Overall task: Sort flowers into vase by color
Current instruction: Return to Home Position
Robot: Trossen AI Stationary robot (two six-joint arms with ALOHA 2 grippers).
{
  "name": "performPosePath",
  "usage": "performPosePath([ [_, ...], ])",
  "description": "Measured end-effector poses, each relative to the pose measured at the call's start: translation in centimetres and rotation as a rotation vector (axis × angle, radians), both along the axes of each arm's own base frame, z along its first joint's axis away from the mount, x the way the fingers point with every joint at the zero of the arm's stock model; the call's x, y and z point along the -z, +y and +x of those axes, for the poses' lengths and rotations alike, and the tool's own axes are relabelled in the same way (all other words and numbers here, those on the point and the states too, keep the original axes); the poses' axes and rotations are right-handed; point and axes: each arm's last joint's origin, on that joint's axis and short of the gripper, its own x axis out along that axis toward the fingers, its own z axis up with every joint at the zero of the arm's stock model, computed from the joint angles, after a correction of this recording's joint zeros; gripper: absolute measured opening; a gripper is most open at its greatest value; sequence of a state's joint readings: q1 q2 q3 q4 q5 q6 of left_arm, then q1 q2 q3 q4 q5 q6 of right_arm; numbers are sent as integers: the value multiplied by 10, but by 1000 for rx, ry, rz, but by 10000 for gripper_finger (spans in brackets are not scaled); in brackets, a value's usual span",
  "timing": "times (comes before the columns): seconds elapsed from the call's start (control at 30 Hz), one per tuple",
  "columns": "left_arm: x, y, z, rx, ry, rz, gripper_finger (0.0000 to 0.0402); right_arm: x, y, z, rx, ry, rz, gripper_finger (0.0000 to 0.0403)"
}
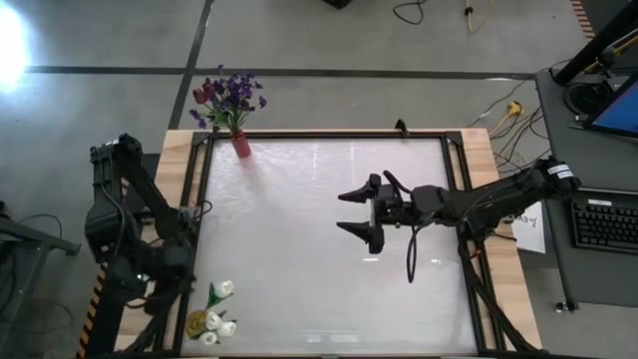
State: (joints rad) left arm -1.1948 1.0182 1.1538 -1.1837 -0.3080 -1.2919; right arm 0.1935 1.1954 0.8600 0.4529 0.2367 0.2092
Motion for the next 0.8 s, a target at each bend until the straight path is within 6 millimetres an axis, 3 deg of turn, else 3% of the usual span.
performPosePath([
  [0.17,15,21,-7,-144,101,166,99,6,-1,0,2,61,-12,349],
  [0.3,30,31,-8,-228,42,246,87,11,-2,0,8,114,-22,349],
  [0.6,57,52,12,-421,-112,282,76,14,-11,1,38,141,-57,329],
  [0.8,82,62,34,-425,-231,276,76,14,-13,1,42,143,-77,326],
])
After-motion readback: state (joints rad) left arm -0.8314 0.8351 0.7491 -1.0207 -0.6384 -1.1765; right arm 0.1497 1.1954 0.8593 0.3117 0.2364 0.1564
